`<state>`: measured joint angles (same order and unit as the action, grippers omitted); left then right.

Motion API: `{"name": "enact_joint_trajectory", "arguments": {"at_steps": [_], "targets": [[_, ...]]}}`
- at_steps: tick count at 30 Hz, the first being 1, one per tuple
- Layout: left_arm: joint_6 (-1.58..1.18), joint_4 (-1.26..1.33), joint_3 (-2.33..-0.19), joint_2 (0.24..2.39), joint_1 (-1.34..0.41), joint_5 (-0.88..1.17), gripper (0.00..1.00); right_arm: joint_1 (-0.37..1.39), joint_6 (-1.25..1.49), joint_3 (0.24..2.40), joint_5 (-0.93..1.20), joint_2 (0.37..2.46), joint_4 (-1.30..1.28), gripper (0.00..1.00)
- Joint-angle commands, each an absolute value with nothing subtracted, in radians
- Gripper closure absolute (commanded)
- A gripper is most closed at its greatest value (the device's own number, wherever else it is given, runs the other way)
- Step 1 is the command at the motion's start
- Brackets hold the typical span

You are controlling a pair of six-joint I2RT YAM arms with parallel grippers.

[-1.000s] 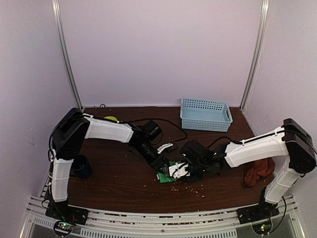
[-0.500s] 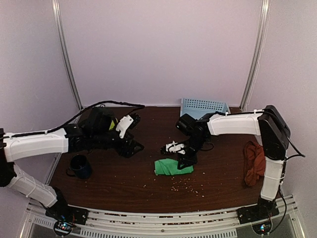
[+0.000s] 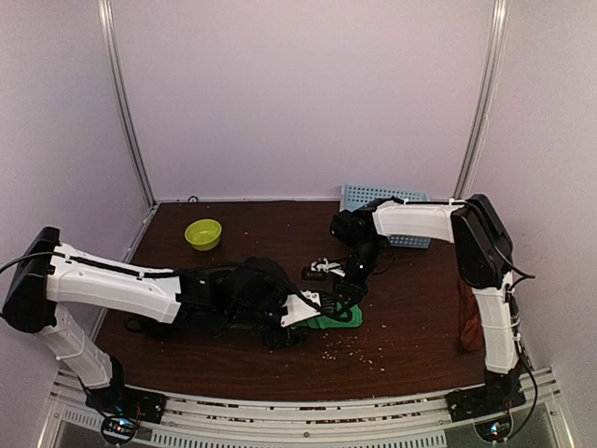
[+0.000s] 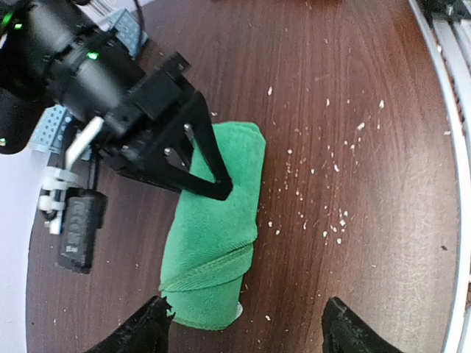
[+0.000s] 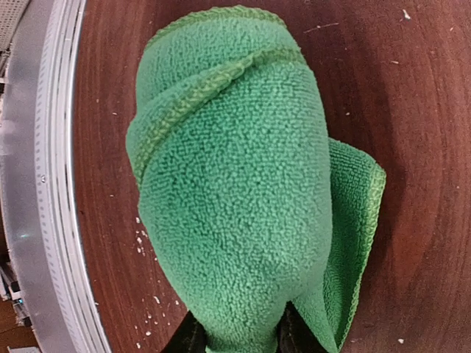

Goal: Roll the towels
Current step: Roll the towel at the center of the board.

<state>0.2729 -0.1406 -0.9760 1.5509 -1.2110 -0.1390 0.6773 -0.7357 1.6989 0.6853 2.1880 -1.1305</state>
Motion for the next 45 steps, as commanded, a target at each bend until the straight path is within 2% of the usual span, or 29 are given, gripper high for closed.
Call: {"name": "enact_joint_trajectory", "arguments": {"at_steps": [1,9,18,22,30,32,33,34,41,44,45], "targets": [[0.326,-0.114,-1.074,1.664,-1.21,-0.23,0.27,0.677,-0.806,1.693,0.714,2.303,-1.3,0.73],[0.38,-0.116,-1.177,1.892,-1.2,-0.231,0.27,0.672,-0.858,1.697,0.752,2.327,-1.353,0.73],[0.346,-0.2,-1.211,1.998,-1.183,-0.155,0.27,0.657,-0.858,1.704,0.759,2.337,-1.346,0.73],[0.335,-0.212,-1.226,2.028,-1.182,-0.121,0.37,0.642,-0.861,1.728,0.788,2.322,-1.354,0.7],[0.302,-0.267,-1.264,2.05,-1.168,-0.051,0.49,0.53,-0.81,1.752,0.807,2.042,-1.345,0.42],[0.284,-0.294,-1.283,2.058,-1.161,-0.017,0.5,0.496,-0.77,1.741,0.815,1.947,-1.309,0.26],[0.272,-0.306,-1.301,2.064,-1.155,0.004,0.51,0.48,-0.731,1.713,0.825,1.891,-1.272,0.03],[0.262,-0.33,-1.319,2.073,-1.15,0.028,0.52,0.47,-0.684,1.665,0.837,1.826,-1.214,0.0],[0.197,-0.479,-1.432,2.149,-1.105,0.147,0.54,0.431,-0.479,1.449,0.722,1.431,-0.982,0.0],[0.166,-0.511,-1.467,2.168,-1.08,0.21,0.55,0.446,-0.551,1.402,0.718,1.32,-1.027,0.0],[0.157,-0.513,-1.475,2.17,-1.07,0.236,0.56,0.446,-0.604,1.391,0.739,1.311,-1.071,0.06]]}}
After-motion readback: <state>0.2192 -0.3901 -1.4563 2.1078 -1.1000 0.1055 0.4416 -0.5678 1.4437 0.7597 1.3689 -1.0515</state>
